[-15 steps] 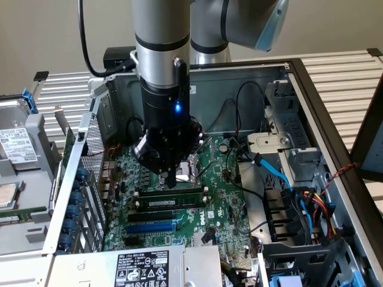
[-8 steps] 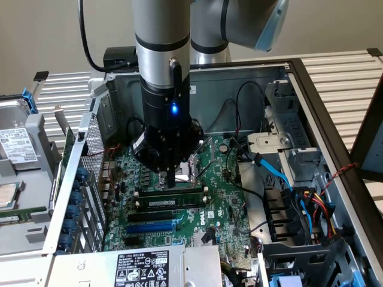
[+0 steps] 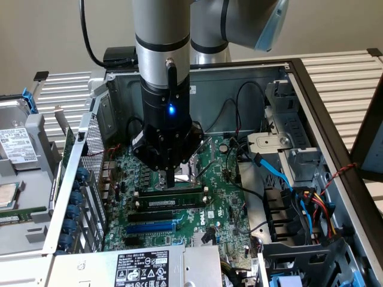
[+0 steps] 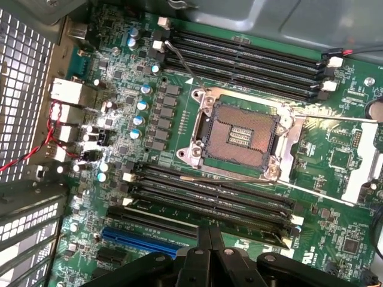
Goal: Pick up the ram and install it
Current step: 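Press down the ram until it locks into place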
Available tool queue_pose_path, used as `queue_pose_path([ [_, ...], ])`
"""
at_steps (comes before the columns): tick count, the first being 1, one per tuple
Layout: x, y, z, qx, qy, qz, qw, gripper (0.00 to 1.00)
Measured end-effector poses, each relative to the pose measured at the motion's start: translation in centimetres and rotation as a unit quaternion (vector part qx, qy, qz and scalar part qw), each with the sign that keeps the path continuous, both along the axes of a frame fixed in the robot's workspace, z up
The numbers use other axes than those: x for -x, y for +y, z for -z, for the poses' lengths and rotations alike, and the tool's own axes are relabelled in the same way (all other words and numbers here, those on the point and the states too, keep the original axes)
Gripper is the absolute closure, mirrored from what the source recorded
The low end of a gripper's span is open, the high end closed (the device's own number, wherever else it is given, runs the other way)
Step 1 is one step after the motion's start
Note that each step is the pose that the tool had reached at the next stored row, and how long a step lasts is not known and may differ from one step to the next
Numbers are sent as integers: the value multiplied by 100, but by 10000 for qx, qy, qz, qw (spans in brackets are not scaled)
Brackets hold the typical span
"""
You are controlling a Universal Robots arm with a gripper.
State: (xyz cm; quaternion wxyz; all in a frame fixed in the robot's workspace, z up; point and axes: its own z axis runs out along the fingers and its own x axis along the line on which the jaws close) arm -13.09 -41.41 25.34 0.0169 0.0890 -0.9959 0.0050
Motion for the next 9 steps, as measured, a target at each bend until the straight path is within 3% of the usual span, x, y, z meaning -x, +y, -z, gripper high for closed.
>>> queue_pose_path([
  [9, 0, 0, 0, 0, 0, 15, 10000, 89],
])
